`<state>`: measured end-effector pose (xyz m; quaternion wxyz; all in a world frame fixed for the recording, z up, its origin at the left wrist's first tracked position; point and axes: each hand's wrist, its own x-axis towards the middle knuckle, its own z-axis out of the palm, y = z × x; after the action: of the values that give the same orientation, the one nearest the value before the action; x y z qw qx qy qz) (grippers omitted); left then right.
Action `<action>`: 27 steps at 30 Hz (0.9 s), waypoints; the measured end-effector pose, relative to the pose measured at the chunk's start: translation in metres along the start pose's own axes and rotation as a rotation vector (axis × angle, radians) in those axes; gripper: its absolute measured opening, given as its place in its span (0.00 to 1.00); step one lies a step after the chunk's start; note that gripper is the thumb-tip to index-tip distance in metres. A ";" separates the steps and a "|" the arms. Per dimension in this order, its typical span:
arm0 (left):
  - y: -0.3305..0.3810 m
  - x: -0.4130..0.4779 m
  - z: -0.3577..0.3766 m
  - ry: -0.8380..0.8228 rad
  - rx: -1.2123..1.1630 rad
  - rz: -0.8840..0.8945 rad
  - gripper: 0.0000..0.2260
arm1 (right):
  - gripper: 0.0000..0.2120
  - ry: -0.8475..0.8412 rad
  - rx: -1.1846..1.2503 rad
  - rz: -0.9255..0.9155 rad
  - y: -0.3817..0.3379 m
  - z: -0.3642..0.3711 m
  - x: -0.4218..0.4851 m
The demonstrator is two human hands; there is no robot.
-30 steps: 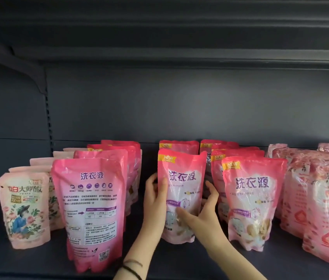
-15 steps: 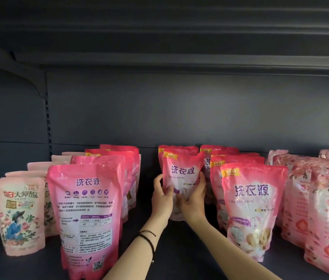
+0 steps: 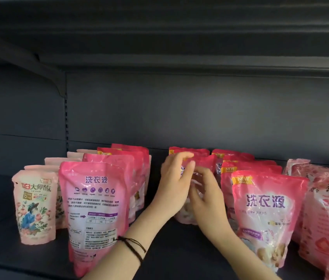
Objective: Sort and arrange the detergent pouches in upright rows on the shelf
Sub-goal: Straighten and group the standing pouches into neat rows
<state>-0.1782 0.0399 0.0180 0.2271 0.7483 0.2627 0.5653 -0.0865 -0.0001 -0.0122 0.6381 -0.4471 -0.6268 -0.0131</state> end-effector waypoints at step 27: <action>-0.024 0.004 -0.263 -0.414 0.507 0.016 0.10 | 0.06 -0.266 -0.430 0.099 -0.121 0.083 0.018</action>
<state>-0.4344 0.0722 0.0729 0.0777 0.8821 0.3372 0.3196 -0.2184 -0.0142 0.0543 0.4403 -0.6004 -0.6652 -0.0560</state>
